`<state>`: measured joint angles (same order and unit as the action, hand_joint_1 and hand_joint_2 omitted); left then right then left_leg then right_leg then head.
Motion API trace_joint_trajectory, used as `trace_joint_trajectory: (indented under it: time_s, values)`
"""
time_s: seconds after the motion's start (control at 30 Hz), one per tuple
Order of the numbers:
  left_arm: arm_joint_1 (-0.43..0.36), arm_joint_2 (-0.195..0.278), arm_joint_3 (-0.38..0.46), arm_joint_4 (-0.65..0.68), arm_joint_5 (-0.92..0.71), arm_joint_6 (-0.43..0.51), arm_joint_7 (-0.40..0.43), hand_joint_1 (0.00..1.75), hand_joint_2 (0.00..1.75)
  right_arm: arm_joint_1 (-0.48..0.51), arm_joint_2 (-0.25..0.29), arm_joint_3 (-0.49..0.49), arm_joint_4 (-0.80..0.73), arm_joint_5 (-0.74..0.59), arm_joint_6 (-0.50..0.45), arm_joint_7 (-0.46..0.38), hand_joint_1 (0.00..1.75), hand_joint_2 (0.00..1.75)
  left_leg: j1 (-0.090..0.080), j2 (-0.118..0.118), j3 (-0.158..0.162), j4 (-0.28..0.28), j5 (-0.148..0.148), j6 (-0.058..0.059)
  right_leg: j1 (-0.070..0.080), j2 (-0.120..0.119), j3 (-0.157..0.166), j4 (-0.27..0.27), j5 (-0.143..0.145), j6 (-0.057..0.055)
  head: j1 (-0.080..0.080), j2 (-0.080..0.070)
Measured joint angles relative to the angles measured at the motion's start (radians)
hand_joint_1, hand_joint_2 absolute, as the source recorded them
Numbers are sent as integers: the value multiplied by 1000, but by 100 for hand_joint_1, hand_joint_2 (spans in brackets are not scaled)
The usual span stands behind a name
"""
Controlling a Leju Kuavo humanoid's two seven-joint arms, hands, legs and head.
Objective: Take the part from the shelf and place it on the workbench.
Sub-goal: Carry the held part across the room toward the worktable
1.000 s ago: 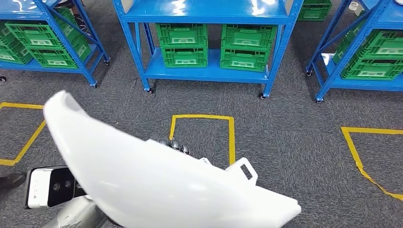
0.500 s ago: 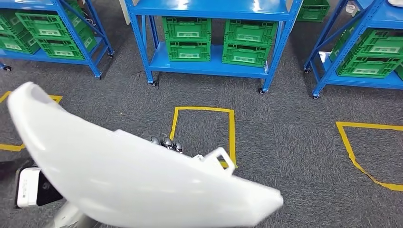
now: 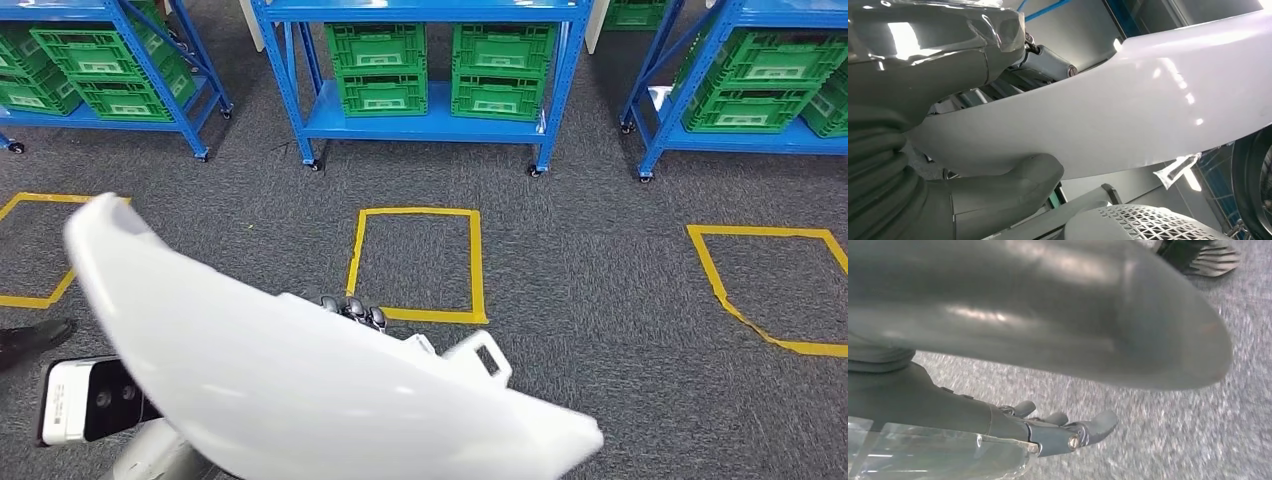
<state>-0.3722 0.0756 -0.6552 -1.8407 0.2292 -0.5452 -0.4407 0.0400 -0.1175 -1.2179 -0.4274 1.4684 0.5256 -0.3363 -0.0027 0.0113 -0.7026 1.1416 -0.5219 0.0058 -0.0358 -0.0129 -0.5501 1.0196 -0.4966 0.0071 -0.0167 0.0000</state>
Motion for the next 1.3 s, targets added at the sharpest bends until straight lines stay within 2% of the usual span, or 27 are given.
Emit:
trace_joint_trajectory:
  time_s: [0.03, 0.07, 0.1, 0.13, 0.17, 0.2, 0.23, 0.27, 0.3, 0.33, 0.4, 0.43, 0.47, 0.5, 0.53, 0.57, 0.6, 0.67, 0.7, 0.73, 1.03, 1.1, 1.13, 1.2, 1.23, 1.27, 1.3]
  values:
    - [-1, 0, 0, 0, -1, 1, 2, 175, 175, 0, 2, -5, -4, 0, 6, -1, 0, 0, 2, -1, -9, 63, -48, -4, 1, 2, -14, 1, 13, -1, 0, 0]
    - [-1, 1, -1, -1, -2, 2, 4, 175, 175, 0, 4, -9, -9, 2, 11, -1, 0, 0, 3, -2, -13, 120, -76, -5, 2, 3, -30, 1, 27, -1, 0, 0]
    - [-2, 1, -2, -1, -3, 3, 5, 175, 175, 1, 6, -13, -16, 5, 17, 0, 0, 0, 4, -2, -7, 158, -79, -4, 4, 5, -48, 2, 41, -1, 0, 0]
    - [-3, 1, -3, -1, -4, 4, 7, 175, 175, 2, 9, -16, -22, 9, 21, 1, 0, 0, 4, -3, 14, 164, -62, 0, 7, 6, -64, 2, 54, -1, -1, 0]
    - [-6, 1, -5, -1, -4, 5, 8, 175, 175, 2, 12, -19, -27, 12, 26, 2, 0, 0, 3, -4, 51, 135, -35, 8, 10, 7, -79, 2, 66, 0, -1, 0]
    - [-11, 1, -8, -2, -4, 5, 10, 175, 175, 1, 16, -22, -31, 13, 29, 4, 0, 0, -2, -8, 108, 71, -16, 22, 12, 9, -90, 2, 78, 0, 0, 0]
    - [-16, -1, -11, -4, -4, 6, 12, 175, 175, 0, 21, -25, -34, 13, 31, 5, 0, 0, -8, -10, 171, -10, -18, 38, 14, 10, -98, 2, 89, 3, 0, 0]
    - [-21, -4, -13, -7, -5, 6, 13, 175, 175, -1, 25, -28, -36, 13, 34, 6, 0, 0, -14, -12, 225, -83, -28, 47, 14, 11, -102, 0, 99, 7, 1, 0]
    - [-25, -7, -16, -10, -5, 7, 15, 175, 175, -2, 28, -31, -39, 13, 37, 7, 0, 0, -21, -14, 261, -136, -41, 54, 10, 11, -103, -3, 110, 13, 1, 0]
    - [-27, -9, -17, -12, -6, 8, 16, 175, 175, -2, 31, -33, -41, 13, 39, 8, 0, 0, -26, -13, 273, -163, -46, 55, 8, 11, -103, -9, 122, 20, -1, 0]
    - [-30, -12, -21, -12, -6, 8, 18, 175, 175, -1, 33, -36, -42, 13, 41, 8, 0, 0, -28, -9, 262, -182, -15, 60, 3, 11, -106, -18, 136, 27, -4, 0]
    - [-32, -14, -23, -13, -7, 8, 18, 175, 175, 0, 35, -37, -43, 13, 41, 9, 0, 0, -27, -8, 250, -192, 5, 65, 4, 12, -113, -8, 118, 24, -5, 0]
    - [-33, -16, -25, -13, -7, 8, 18, 175, 175, 1, 35, -39, -44, 13, 41, 9, 0, 0, -25, -6, 236, -202, 26, 68, 5, 12, -124, 18, 82, 17, -3, 0]
    - [-34, -18, -27, -13, -7, 8, 19, 175, 175, 1, 34, -40, -45, 14, 41, 10, 0, 0, -24, -5, 218, -205, 44, 69, 5, 11, -137, 66, 31, 9, -2, 0]
    - [-34, -20, -29, -14, -7, 8, 19, 175, 175, 0, 33, -41, -47, 14, 41, 11, 0, 0, -24, -5, 198, -205, 61, 69, 5, 12, -151, 128, -18, 5, 0, 0]
    - [-33, -21, -31, -14, -7, 8, 19, 175, 175, 0, 32, -41, -48, 14, 41, 11, 0, 0, -24, -4, 179, -203, 77, 67, 5, 12, -160, 191, -48, 9, 1, 0]
    - [-32, -21, -32, -14, -7, 8, 20, 175, 175, -1, 31, -42, -48, 15, 41, 12, 0, 0, -24, -3, 157, -200, 93, 65, 4, 12, -163, 245, -53, 20, 2, 0]
    - [-31, -21, -35, -14, -7, 8, 20, 175, 175, -1, 29, -43, -48, 16, 42, 14, 0, 0, -22, -1, 116, -190, 119, 60, 0, 12, -141, 286, -11, 49, 2, 0]
    - [-31, -21, -35, -14, -7, 8, 20, 175, 175, -1, 28, -44, -48, 16, 43, 15, 0, 0, -22, -1, 103, -186, 126, 58, -2, 12, -129, 285, 10, 59, 2, 0]
    - [-31, -21, -36, -14, -7, 8, 20, 175, 175, -1, 28, -44, -48, 16, 43, 15, 0, 0, -21, -1, 96, -184, 129, 57, -3, 12, -121, 280, 21, 63, 2, 0]
    - [-31, -21, -36, -14, -7, 8, 20, 175, 175, -1, 28, -44, -48, 16, 43, 15, 0, 0, -21, -1, 94, -183, 130, 57, -3, 12, -118, 277, 24, 64, 2, 0]
    - [-31, -21, -36, -14, -7, 8, 20, 175, 175, -1, 27, -44, -48, 17, 43, 15, 0, 0, -20, -1, 82, -176, 134, 54, -5, 11, -94, 249, 34, 69, 2, 0]
    - [-31, -21, -37, -14, -7, 8, 20, 175, 175, -3, 26, -44, -48, 17, 43, 15, 0, 0, -21, -1, 67, -165, 138, 50, -5, 11, -49, 190, 20, 68, 3, 0]
    - [-31, -21, -39, -16, -6, 8, 20, 175, 175, -7, 22, -45, -48, 19, 43, 16, 0, 0, -23, 2, 35, -137, 150, 39, -2, 12, 42, 51, -34, 52, 2, 0]
    - [-31, -19, -40, -17, -6, 9, 20, 175, 175, -8, 21, -46, -47, 21, 43, 16, 0, 0, -21, 3, 22, -127, 162, 32, 0, 12, 72, -5, -57, 35, 1, 0]
    - [-29, -17, -41, -18, -6, 9, 20, 175, 175, -8, 19, -48, -46, 22, 44, 14, 0, 0, -19, 3, 15, -122, 163, 26, 2, 11, 71, -21, -58, 20, 0, 0]
    - [-28, -13, -41, -18, -5, 9, 20, 175, 175, -9, 16, -49, -41, 26, 42, 10, 0, 0, -12, 0, -1, -63, 113, 14, 1, 7, 51, -19, -39, 8, -2, 0]
